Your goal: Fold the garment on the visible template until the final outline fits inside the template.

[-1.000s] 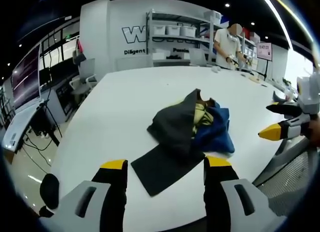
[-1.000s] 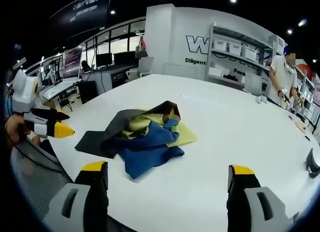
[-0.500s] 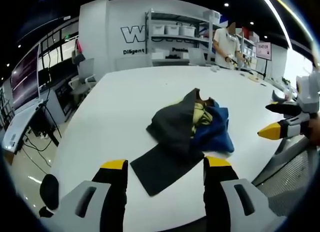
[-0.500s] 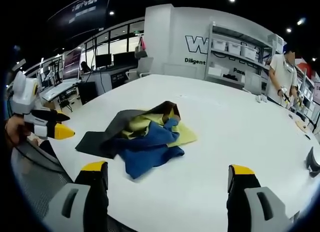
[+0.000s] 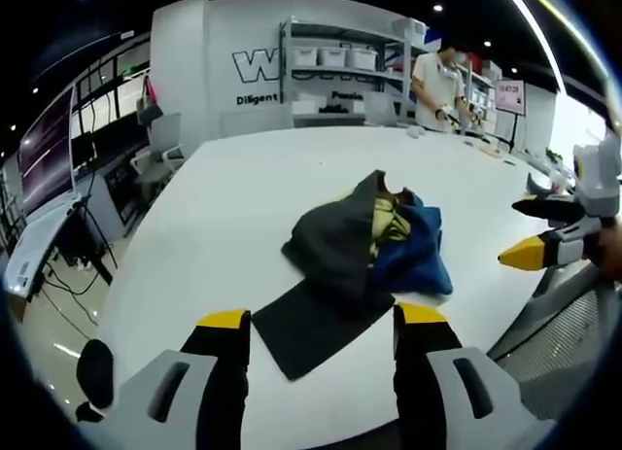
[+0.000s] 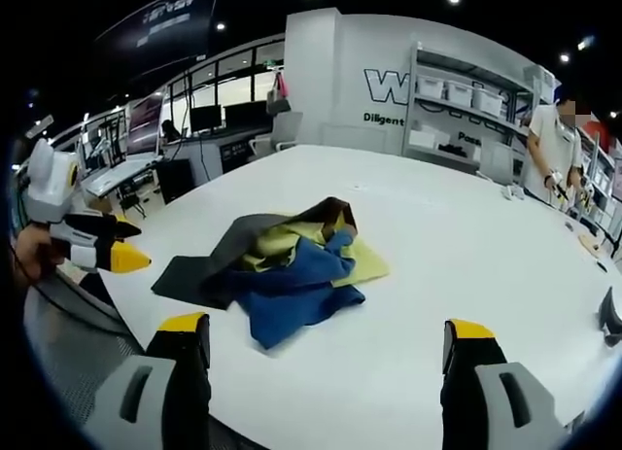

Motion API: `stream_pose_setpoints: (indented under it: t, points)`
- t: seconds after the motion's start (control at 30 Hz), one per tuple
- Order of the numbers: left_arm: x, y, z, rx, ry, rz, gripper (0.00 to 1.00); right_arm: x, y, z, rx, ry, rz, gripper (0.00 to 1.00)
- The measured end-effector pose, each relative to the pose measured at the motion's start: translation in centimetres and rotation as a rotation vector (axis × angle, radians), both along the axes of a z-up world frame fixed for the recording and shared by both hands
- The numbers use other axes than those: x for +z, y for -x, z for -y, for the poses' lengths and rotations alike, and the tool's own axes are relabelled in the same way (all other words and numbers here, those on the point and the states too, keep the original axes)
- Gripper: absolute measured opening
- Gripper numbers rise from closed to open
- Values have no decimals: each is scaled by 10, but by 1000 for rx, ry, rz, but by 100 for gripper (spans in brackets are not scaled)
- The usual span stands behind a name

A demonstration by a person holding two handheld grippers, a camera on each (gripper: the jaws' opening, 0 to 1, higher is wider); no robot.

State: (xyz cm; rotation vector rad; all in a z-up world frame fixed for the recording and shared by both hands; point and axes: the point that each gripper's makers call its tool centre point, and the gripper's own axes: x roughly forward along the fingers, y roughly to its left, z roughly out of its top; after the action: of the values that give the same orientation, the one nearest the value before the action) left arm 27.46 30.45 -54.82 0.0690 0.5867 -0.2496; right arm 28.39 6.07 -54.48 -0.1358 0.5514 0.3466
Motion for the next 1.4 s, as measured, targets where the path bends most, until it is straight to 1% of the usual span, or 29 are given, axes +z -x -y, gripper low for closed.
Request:
stream_pose_setpoints:
  t: [0.03,0.1,0.17,0.27,0.4,0.63,0.73,0.93,1.07,1.1,1.17,1.27,1.4]
  points:
    - [1,0,0,-2,-1,4,58,0,0,0,-1,-1,1,99]
    - [1,-2,3,-12,-1,6,59,2,-2,-6,-22,-69,-14,99]
    - [0,-3,4,-20,0,-3,59,3,-4,-10,-25,-104,-26,99]
    - [1,-7,6,-20,4,-1,59,3,-8,-14,-21,-101,-29,99]
    - [4,-17,10,-29,7,1,60,9,-17,-21,-1,-91,-20,99]
    - [7,-31,17,-45,14,0,60,6,-30,-28,5,-80,-36,99]
    - [3,-37,21,-59,2,-17,60,1,-35,-32,6,-80,-52,98]
    - [-1,-46,24,-61,5,-28,60,-6,-45,-41,6,-85,-70,97]
    - [-8,-52,28,-69,0,-54,59,-13,-52,-44,-13,-100,-94,95]
    - [-11,-53,30,-73,1,-68,59,-14,-53,-44,-19,-105,-96,95]
    - [-12,-55,33,-82,11,-77,59,-17,-57,-45,-25,-108,-103,95]
    - [-16,-59,39,-85,27,-90,58,-23,-61,-48,-26,-94,-116,91]
    - [-24,-64,42,-84,15,-110,56,-32,-64,-53,-10,-88,-142,85]
